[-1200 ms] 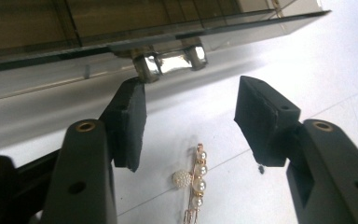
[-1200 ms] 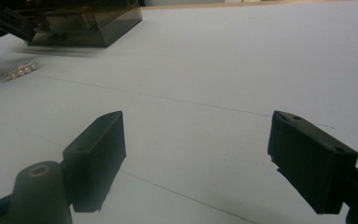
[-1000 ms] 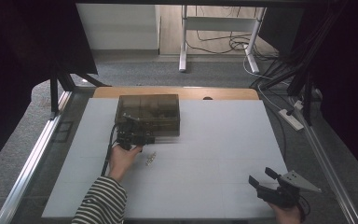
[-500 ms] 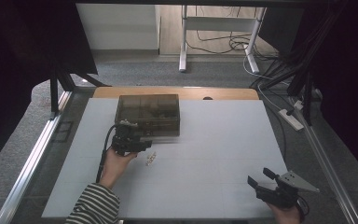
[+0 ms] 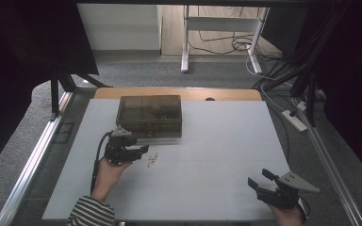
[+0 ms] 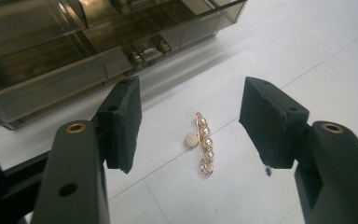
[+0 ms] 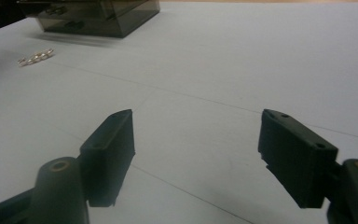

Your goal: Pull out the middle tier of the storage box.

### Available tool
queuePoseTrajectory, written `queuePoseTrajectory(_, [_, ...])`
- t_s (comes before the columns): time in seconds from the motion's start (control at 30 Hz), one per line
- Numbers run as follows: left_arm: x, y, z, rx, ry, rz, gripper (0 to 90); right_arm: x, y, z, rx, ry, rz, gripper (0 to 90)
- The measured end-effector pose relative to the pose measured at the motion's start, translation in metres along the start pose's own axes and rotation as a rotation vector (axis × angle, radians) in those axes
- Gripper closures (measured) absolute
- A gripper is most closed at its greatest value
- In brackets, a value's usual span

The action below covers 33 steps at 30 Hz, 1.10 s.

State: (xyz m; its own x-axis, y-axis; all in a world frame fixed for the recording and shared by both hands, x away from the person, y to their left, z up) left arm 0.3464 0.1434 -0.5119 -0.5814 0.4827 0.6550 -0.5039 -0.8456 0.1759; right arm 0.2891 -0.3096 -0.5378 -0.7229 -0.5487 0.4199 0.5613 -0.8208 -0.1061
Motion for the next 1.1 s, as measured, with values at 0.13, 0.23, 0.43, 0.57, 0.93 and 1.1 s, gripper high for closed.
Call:
queuePoseTrajectory(0.13, [0.008,-0.001,-0.004,-0.030,0.045,0.009,39.5,-0.004,-0.006,0.003,-0.002,-0.017,0.030,30.9])
queuePoseTrajectory(0.23, [0.013,-0.003,-0.006,-0.041,0.067,0.022,39.6,-0.005,-0.009,0.008,-0.003,-0.020,0.042,31.6])
queuePoseTrajectory(0.43, [0.024,-0.012,-0.010,-0.021,0.090,0.037,40.3,-0.014,-0.018,0.021,-0.040,-0.031,0.096,33.5])
queuePoseTrajectory(0.57, [0.031,-0.022,-0.013,-0.034,0.091,0.050,42.9,-0.026,-0.029,0.031,0.006,-0.072,0.117,38.2])
queuePoseTrajectory(0.93, [0.037,-0.046,-0.021,0.009,0.097,0.083,44.5,-0.072,-0.066,0.054,0.117,-0.087,0.186,41.6])
queuePoseTrajectory(1.1, [0.034,-0.052,-0.023,0.016,0.085,0.095,47.7,-0.090,-0.078,0.064,0.148,-0.103,0.200,44.9])
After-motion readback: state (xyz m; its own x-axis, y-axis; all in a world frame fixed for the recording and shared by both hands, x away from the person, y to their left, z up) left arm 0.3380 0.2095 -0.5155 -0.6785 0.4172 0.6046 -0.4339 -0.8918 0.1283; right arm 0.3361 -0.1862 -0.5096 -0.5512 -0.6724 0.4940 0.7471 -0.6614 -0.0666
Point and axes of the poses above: each handheld gripper's, and its own axes: x roughly backward along the jaws, z roughly out of its top, y roughly to its right, the point moved 6 cm from there along -x, roughly forward along the jaws, and after that the axes turned 1 degree about z, right-handed, at the moved point
